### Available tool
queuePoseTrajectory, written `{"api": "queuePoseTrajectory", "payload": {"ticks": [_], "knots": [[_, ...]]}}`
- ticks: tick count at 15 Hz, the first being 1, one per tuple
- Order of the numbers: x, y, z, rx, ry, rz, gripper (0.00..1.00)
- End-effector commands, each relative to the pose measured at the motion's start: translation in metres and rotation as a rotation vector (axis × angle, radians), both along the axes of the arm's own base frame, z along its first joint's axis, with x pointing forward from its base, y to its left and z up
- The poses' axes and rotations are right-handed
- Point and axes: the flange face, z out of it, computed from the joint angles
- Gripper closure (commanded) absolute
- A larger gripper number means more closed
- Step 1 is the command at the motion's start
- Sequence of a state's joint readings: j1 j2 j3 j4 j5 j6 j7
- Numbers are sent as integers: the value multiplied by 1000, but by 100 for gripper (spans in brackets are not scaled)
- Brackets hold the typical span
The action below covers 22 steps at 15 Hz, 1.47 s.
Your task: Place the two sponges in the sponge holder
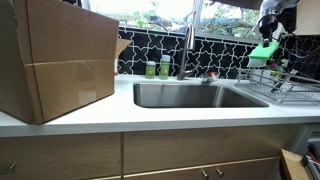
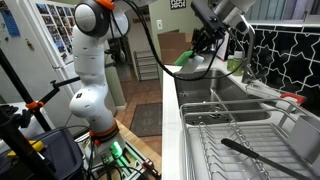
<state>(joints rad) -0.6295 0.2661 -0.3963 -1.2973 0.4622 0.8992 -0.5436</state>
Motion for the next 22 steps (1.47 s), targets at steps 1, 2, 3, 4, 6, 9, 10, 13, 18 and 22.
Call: {"api": "queuePoseTrajectory", "payload": {"ticks": [1, 2, 3, 4, 6, 9, 10, 13, 18, 22], "knots": [[11, -38, 7, -77, -11, -186, 94], [14, -49, 6, -107, -20, -235, 94], [19, -59, 5, -141, -31, -284, 94], [24, -70, 2, -173, -44, -333, 95], [37, -87, -1, -234, -72, -434, 95], [34, -81, -6, -238, -66, -396, 93], [36, -82, -7, -240, -64, -400, 93], [37, -83, -3, -246, -64, -406, 95], [82, -103, -19, -193, -41, -701, 95], [120, -115, -40, -215, -9, -915, 94]]}}
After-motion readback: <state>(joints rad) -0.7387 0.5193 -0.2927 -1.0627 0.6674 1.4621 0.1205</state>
